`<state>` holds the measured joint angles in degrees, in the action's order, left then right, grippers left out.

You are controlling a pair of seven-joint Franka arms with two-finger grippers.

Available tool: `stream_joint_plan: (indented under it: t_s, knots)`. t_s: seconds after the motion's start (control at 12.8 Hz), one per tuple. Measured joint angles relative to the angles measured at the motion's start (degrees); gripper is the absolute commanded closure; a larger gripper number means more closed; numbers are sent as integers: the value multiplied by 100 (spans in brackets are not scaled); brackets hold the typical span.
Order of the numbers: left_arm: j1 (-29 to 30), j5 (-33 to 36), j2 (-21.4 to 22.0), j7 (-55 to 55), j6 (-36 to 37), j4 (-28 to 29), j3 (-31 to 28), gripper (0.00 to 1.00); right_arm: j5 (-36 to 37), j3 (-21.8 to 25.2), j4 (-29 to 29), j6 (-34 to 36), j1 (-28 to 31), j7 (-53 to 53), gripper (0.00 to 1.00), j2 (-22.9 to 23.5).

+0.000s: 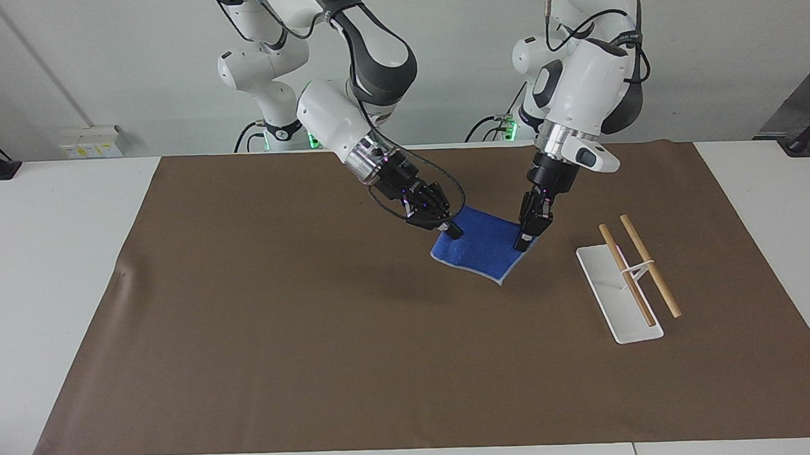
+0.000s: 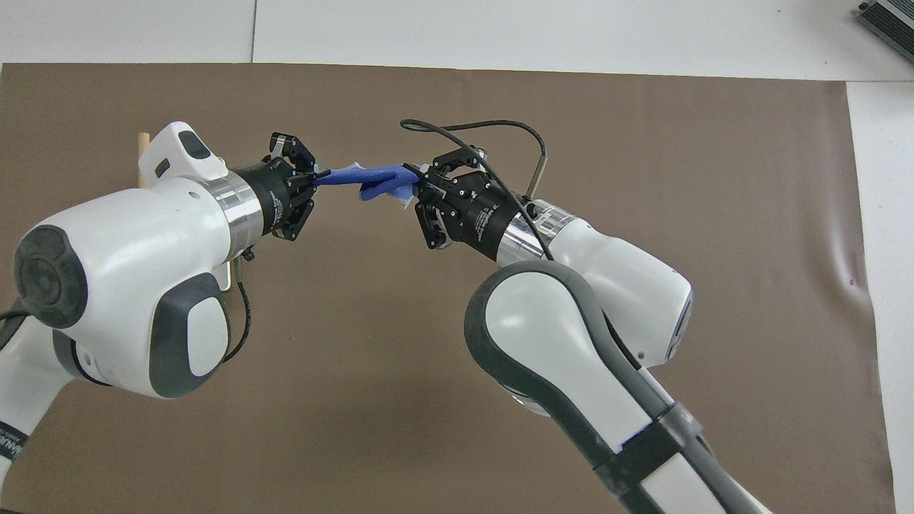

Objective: Right arm passes towel to left arm to hang
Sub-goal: 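Grasp the towel with the left gripper while the right gripper releases it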

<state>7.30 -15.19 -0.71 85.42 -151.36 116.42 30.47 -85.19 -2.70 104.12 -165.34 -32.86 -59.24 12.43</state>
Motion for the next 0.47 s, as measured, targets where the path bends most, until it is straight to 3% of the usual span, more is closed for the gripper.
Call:
stream_joint_plan:
  t_s: [0.23,0.47]
  knots:
    - [84,0,0,-64,34,19,-57,100,4,16,23,-49,21,884,0,5]
    - [130,0,-2,-444,174,84,-333,100,57,74,211,-306,56,2462,0,21]
